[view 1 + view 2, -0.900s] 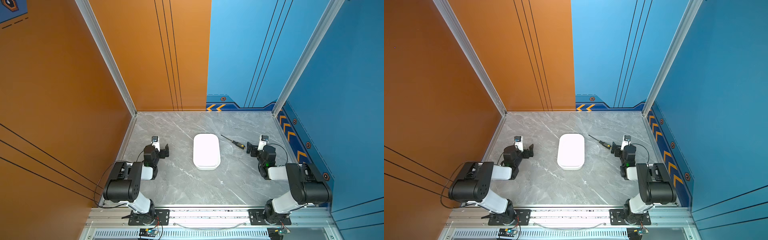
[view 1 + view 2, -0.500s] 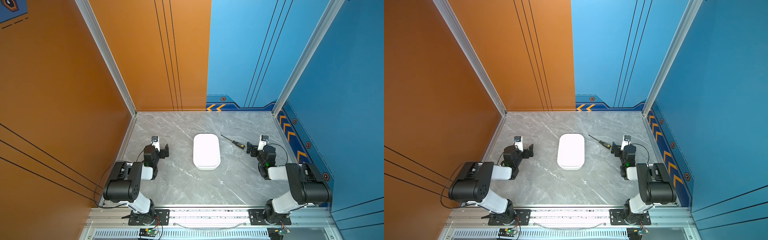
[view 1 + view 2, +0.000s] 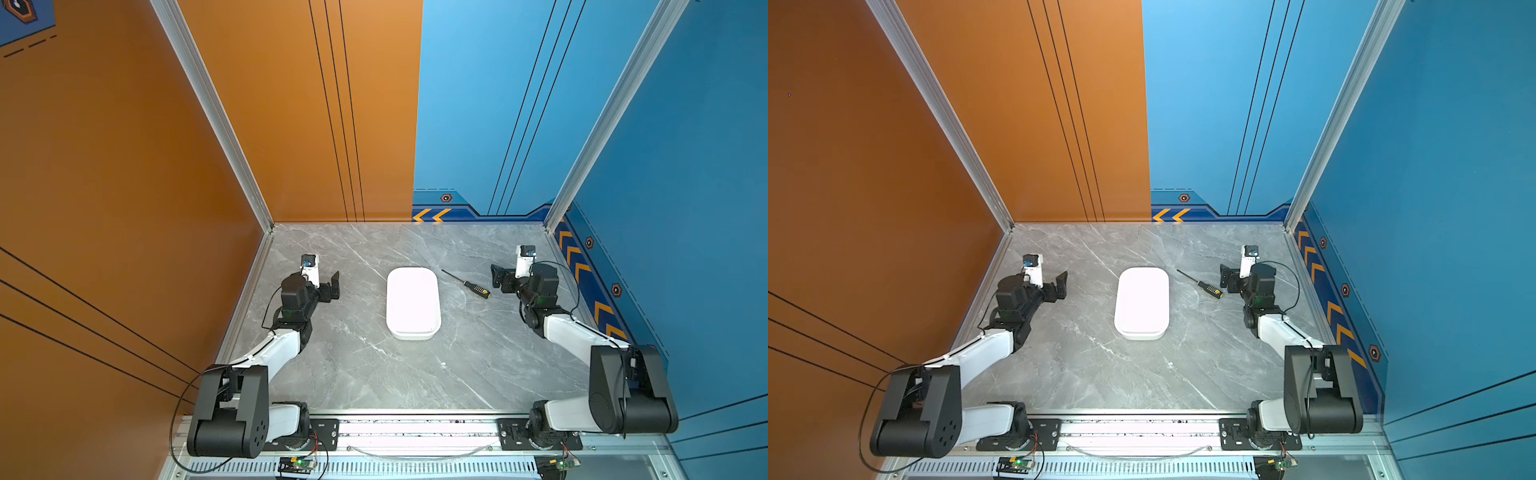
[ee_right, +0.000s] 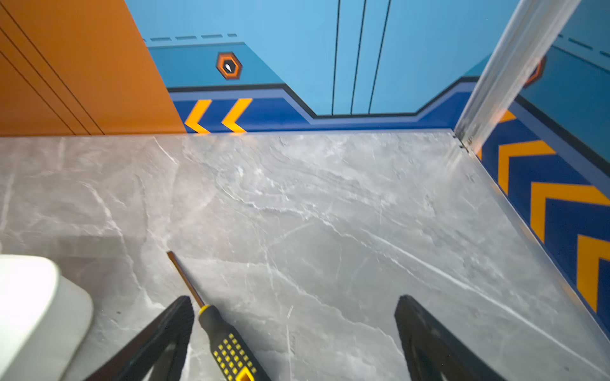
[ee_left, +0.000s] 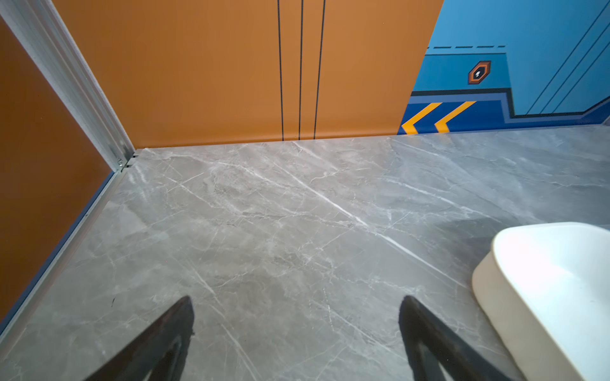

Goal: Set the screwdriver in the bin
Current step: 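Reach the right gripper down over the screwdriver's black-and-yellow handle while the left arm lifts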

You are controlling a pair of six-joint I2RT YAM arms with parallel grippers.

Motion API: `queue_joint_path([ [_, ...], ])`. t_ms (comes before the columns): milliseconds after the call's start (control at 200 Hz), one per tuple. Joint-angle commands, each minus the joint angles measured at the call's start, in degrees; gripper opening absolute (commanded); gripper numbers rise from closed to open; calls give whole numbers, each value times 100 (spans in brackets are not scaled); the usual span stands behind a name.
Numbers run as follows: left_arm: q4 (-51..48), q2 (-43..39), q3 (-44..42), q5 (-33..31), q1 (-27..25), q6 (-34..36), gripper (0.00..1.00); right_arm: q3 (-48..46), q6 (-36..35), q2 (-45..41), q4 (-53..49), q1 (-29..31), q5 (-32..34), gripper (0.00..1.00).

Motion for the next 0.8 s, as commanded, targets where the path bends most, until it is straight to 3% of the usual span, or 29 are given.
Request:
queue_joint_path([
  [0,-1113,38,507,1386,15,-721,98,764,-203,-67,-2056,69,-836,94],
  [70,-1309,262,787,2332,-30,-1002,98,1426,-621,90,-3051,117,-1431,89],
  [245,-1313,711,1117,3229,-175,-1741,98,3196,-1471,985,-5475,243,-2066,89],
  [376,-1314,734,1142,3508,-268,-1949,98,4447,-1976,1833,-6929,271,-2156,91],
  [476,-1310,951,1306,4511,-322,-2032,98,5276,-2253,2527,-7922,330,-1861,91],
  [796,-1315,1315,1228,4403,-632,-2111,98,5577,-2464,3324,-8156,690,-615,86],
])
